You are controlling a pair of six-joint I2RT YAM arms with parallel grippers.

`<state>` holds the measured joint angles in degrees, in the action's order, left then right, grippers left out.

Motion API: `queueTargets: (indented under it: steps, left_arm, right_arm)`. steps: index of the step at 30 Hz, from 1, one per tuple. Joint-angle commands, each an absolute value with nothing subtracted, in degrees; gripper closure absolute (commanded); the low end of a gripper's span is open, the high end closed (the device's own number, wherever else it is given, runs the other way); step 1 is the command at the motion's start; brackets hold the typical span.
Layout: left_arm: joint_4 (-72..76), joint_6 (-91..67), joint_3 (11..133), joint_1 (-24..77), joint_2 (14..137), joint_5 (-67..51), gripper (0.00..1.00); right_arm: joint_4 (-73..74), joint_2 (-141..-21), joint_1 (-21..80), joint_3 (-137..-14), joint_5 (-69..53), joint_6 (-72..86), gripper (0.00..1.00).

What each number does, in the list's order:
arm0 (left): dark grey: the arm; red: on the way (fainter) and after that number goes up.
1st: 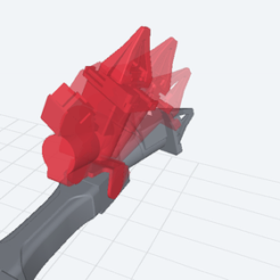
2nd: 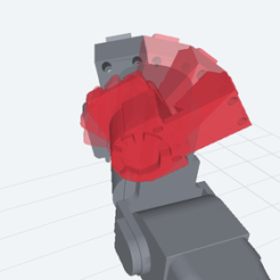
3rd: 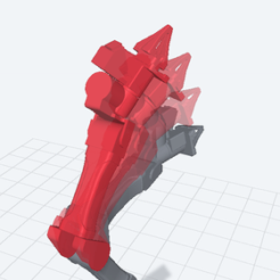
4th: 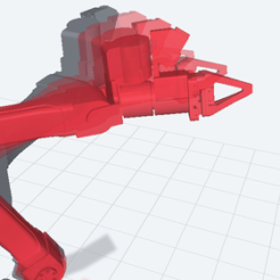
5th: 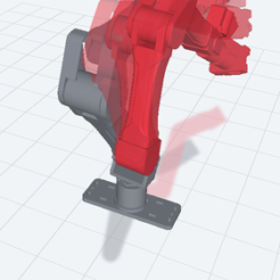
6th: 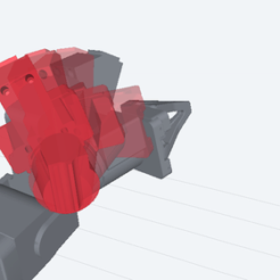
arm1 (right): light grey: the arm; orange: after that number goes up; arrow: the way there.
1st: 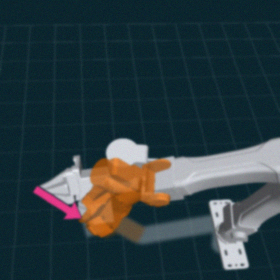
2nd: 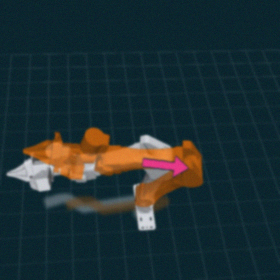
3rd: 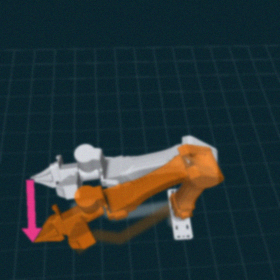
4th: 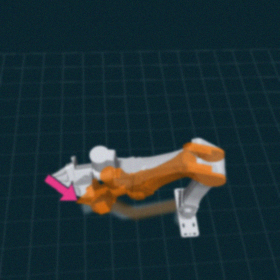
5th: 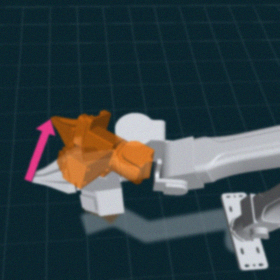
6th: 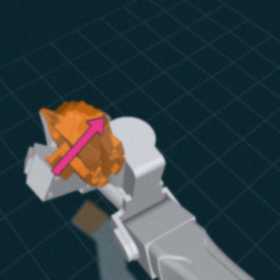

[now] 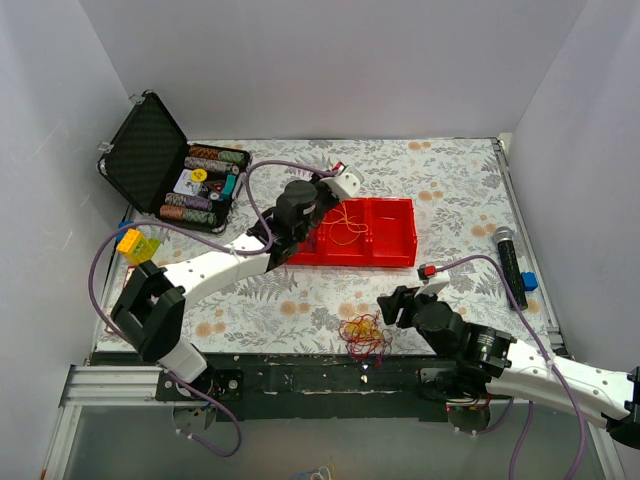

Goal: Untangle the cables

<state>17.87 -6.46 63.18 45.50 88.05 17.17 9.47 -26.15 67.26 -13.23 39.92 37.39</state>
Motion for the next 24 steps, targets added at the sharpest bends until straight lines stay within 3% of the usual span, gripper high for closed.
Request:
queueTargets:
  steps: [1,24]
  left_arm:
    - [16.2,-3.3,67.0,44.7,91.6,20.1,1.0]
    - [16.9,-10.7,78.0,45.0,108.2,8.6,1.0]
  right_arm:
    - [9.4,-25.0,67.5,-13.3,41.3,38.4,0.36]
    - [10.0,-26.5,67.5,-13.0,41.7,41.0,0.36]
